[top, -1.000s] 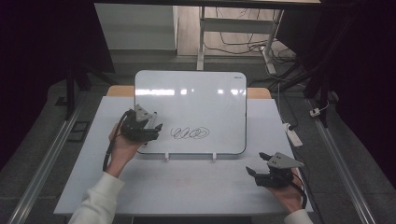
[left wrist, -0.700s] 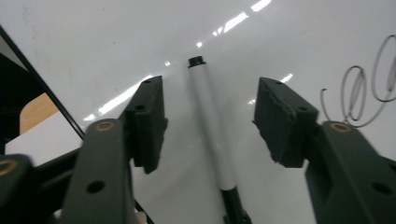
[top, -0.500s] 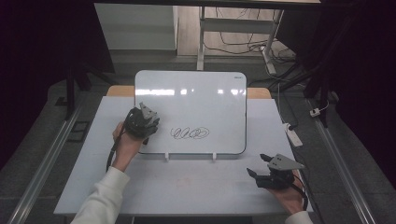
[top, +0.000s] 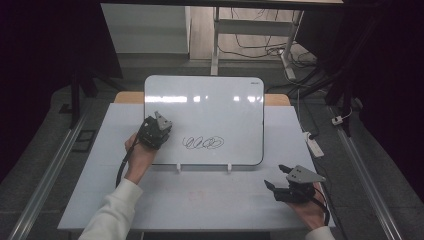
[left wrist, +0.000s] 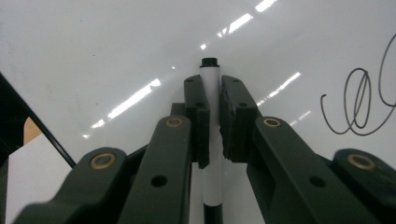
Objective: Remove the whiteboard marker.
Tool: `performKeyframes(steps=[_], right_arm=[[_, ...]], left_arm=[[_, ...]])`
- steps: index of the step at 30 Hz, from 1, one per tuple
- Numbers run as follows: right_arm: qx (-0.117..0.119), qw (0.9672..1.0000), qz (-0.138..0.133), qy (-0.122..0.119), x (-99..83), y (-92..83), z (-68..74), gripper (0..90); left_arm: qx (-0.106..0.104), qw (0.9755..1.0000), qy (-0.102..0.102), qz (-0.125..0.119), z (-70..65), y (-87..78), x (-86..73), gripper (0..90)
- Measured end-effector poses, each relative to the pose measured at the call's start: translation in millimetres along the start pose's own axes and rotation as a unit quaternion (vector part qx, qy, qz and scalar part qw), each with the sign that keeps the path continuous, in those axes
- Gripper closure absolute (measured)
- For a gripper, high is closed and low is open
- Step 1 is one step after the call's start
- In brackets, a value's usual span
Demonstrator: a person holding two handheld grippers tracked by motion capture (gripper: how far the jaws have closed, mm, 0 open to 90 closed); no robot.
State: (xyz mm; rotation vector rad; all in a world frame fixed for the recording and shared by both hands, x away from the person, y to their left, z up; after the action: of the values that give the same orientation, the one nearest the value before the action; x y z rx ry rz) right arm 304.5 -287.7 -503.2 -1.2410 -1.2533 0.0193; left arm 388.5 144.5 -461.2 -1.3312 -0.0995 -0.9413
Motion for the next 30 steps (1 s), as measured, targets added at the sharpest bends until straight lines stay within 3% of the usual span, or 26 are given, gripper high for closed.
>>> performKeyframes(steps=[4,8,12,15,20,25,26,27,30], right_arm=[[0.000,1.0000,-0.005,-0.001,0.9,-1.6,0.5,24.3],[0.001,0.9999,-0.012,0.003,1.3,-1.8,0.6,24.3],[0.001,0.9995,-0.031,0.002,0.8,-1.4,2.2,24.4],[0.003,0.9996,-0.026,0.007,3.7,-0.6,4.5,26.5],[0.017,0.9995,-0.025,0.013,8.6,0.9,7.1,27.6],[0.025,0.9994,-0.024,0.010,15.6,2.6,13.7,27.8],[0.028,0.9992,-0.027,0.008,19.9,3.2,16.9,27.9],[0.028,0.9992,-0.027,0.008,19.9,3.2,16.9,27.9],[0.033,0.9989,-0.031,0.013,27.3,5.2,21.8,28.1]], left_arm=[[-0.002,1.0000,0.001,-0.005,0.3,-3.9,-0.4,81.7],[-0.008,0.9997,0.007,-0.023,1.9,-18.3,0.2,81.8],[-0.041,0.9973,0.004,-0.061,4.2,-41.0,1.7,81.8],[-0.081,0.9924,-0.001,-0.093,4.3,-55.7,2.8,81.8],[-0.149,0.9793,0.003,-0.138,-2.5,-69.8,6.3,81.8],[-0.181,0.9727,0.009,-0.145,-11.8,-70.3,10.6,81.8],[-0.191,0.9704,0.011,-0.148,-15.7,-70.9,11.9,81.8],[-0.191,0.9704,0.011,-0.148,-15.7,-70.9,11.9,81.8],[-0.211,0.9651,0.019,-0.153,-23.8,-72.3,14.2,81.7]])
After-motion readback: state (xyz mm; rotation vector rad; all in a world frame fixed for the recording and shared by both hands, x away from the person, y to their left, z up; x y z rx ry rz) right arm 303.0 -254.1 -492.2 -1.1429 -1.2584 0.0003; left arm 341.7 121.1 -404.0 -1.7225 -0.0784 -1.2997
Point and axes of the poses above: each handheld gripper's, and its own axes: y roughly forward along the jaws, x roughly out of its top, z roughly to its left, the point moved 2 cm from there along y, roughly forward along the jaws, and after that the axes turned 13 degrees about z, right-handed, at the moved point
